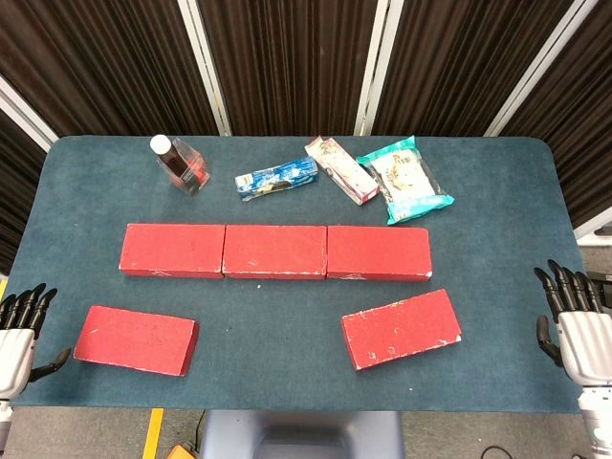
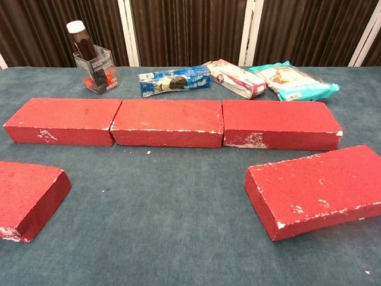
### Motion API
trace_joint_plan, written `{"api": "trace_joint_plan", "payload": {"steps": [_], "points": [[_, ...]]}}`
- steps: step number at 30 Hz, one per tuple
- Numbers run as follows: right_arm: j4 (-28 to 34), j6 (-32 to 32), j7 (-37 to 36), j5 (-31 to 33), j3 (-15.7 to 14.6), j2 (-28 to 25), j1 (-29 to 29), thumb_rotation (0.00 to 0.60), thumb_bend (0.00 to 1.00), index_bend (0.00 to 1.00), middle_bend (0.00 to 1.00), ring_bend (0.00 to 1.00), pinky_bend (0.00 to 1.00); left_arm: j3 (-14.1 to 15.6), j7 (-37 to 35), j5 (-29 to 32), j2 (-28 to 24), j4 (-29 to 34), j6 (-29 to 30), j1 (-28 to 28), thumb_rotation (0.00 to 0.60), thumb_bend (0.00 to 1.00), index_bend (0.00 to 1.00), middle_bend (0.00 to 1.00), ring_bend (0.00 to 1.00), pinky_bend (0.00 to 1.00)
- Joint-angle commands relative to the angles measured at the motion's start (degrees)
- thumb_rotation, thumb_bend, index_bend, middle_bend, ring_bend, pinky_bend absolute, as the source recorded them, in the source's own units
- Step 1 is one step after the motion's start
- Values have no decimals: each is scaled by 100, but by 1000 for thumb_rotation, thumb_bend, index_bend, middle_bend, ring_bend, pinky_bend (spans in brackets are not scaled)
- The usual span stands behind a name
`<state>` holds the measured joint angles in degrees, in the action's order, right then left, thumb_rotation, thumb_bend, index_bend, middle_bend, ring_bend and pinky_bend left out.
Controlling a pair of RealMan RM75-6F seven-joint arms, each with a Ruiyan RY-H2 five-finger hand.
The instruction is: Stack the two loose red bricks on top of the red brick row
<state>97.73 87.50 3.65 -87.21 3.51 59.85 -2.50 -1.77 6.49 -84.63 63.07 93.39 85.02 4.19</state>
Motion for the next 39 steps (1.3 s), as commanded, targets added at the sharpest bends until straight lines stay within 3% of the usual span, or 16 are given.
{"api": "trace_joint_plan", "payload": {"steps": [1,16,21,25,29,32,33,36,39], "points": [[-4,42,-24,-27,1,-2,19,600,715,131,69,0,0,4,-23,-26,1,-4,18,-4,600,240,0,0,0,13],[14,31,22,-37,-18,14,33,600,715,137,69,0,0,18,-386,-190,-18,-113,18,36,600,216,0,0,0,9],[-4,18,-24,-5,-4,0,33,600,714,137,69,0,0,90,-4,-232,-610,447,-421,249,600,204,0,0,0,9],[-4,-76,2,27,-9,-2,-3,600,715,137,69,0,0,144,370,-220,-1242,1236,-1004,546,600,11,0,0,0,5],[6,-149,20,39,-23,-6,-28,600,714,137,69,0,0,139,593,45,-1647,1835,-1701,896,600,0,0,0,0,0],[3,-213,59,66,-27,5,-54,600,715,137,69,0,0,106,877,344,-1703,2071,-2030,1082,600,0,0,0,0,0],[3,-234,68,69,-30,8,-64,600,715,136,69,0,0,147,1227,-88,-1702,2425,-2018,1173,600,0,0,0,0,0],[5,-297,120,90,-36,27,-90,600,715,135,69,0,0,145,1248,232,-1514,1886,-2282,1285,600,0,0,0,0,0],[12,-324,158,97,-40,42,-105,600,715,135,69,0,0,182,1716,445,-1281,1984,-2433,1371,600,0,0,0,0,0]]}}
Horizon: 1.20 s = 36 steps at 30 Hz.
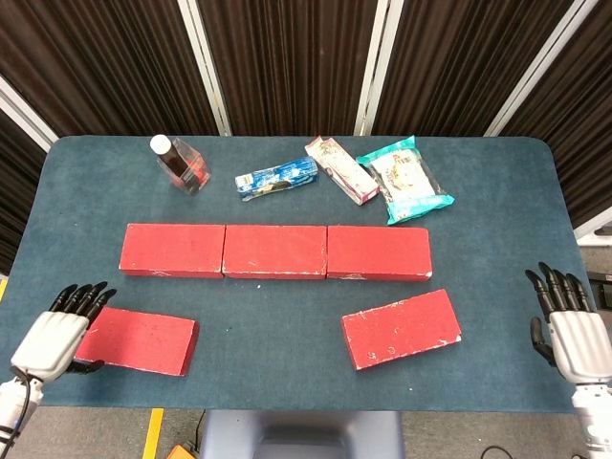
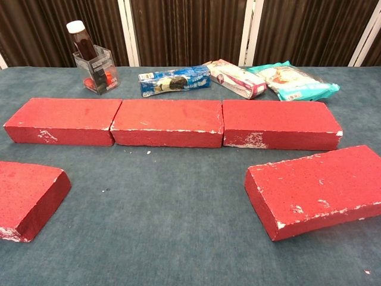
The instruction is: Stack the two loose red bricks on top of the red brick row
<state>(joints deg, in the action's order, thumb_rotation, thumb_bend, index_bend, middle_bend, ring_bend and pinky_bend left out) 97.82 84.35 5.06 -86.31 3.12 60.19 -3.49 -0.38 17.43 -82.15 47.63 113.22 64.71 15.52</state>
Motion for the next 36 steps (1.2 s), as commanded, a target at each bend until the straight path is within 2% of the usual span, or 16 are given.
{"api": "trace_joint_plan", "payload": {"steps": [1,8,14,36], "points": [[5,-15,26,13,-2,11,-8,600,715,135,69,0,0,45,782,327,316,53,-459,272,600,0,0,0,0,0],[14,-34,51,33,-2,22,-20,600,715,135,69,0,0,72,1857,1400,717,220,-739,581,600,0,0,0,0,0],[19,-75,98,42,-15,37,-38,600,714,135,69,0,0,139,2230,1928,915,195,-761,761,600,0,0,0,0,0],[60,-175,267,124,-34,77,-78,600,714,135,69,0,0,326,2493,2820,1329,-36,-771,1295,600,0,0,0,0,0]]}}
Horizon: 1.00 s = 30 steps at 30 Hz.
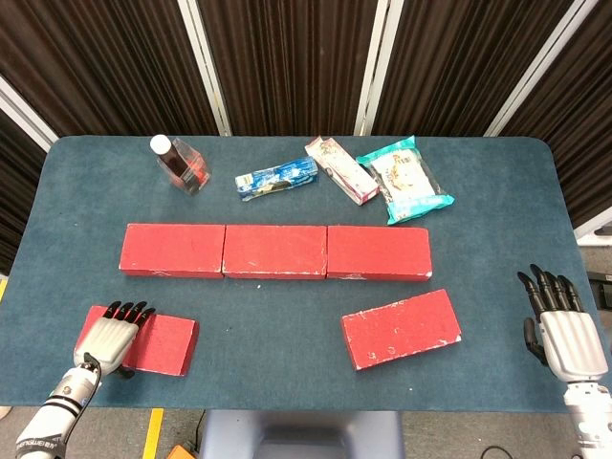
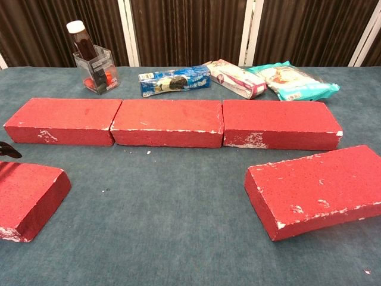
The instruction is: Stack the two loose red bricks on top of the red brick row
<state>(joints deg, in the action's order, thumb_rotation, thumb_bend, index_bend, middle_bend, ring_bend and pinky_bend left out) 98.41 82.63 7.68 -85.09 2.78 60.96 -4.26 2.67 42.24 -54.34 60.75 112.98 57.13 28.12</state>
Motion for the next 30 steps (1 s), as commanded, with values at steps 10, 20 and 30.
{"api": "trace_joint_plan", "payload": {"steps": [10,20,30], "points": [[-3,-8,15,10,-1,13,-11,600,715,135,69,0,0,96,2,209,99,-56,11,217,600,0,0,0,0,0],[-10,-37,46,23,-7,25,-28,600,715,135,69,0,0,232,309,657,93,-16,74,449,600,0,0,0,0,0],[8,-84,105,37,-27,35,-46,600,715,135,69,0,0,319,783,1196,45,277,311,759,600,0,0,0,0,0]]}}
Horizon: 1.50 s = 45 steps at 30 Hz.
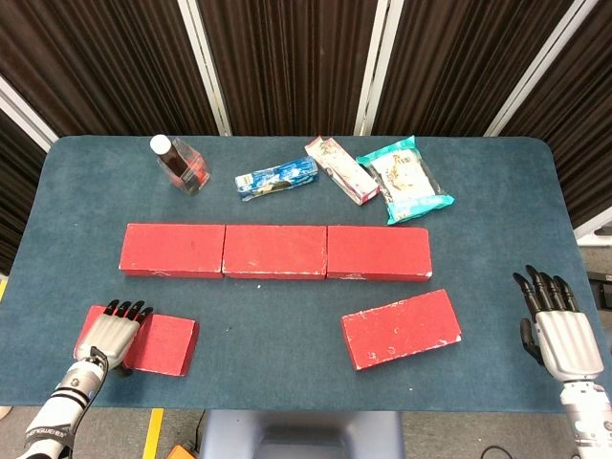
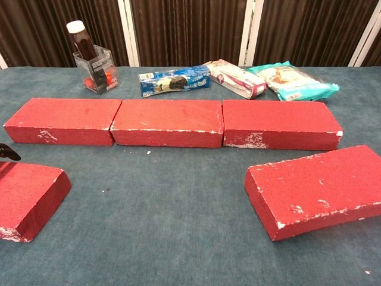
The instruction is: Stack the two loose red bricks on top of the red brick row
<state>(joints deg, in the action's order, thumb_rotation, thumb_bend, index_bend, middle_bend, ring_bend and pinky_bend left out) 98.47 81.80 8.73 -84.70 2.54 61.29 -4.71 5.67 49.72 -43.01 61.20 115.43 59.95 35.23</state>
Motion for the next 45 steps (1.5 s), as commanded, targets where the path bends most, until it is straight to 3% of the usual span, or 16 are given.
{"api": "trace_joint_plan", "payload": {"steps": [1,25,29,40,45], "points": [[-1,0,2,-3,-1,4,-2,600,715,135,69,0,0,27,52,98,1,40,37,70,600,0,0,0,0,0],[31,-102,29,37,-32,-12,-40,600,715,142,69,0,0,221,44,436,95,16,84,398,600,5,0,65,0,0],[41,-134,24,30,-48,-16,-52,600,715,143,69,0,0,260,62,442,113,-9,89,446,600,190,0,102,0,0],[39,-152,34,20,-62,-16,-65,600,714,145,69,0,0,339,49,528,140,-15,186,504,600,282,1,168,0,10],[42,-153,28,25,-63,-18,-66,600,715,145,69,0,0,364,38,525,24,115,282,521,600,321,49,168,0,16]]}}
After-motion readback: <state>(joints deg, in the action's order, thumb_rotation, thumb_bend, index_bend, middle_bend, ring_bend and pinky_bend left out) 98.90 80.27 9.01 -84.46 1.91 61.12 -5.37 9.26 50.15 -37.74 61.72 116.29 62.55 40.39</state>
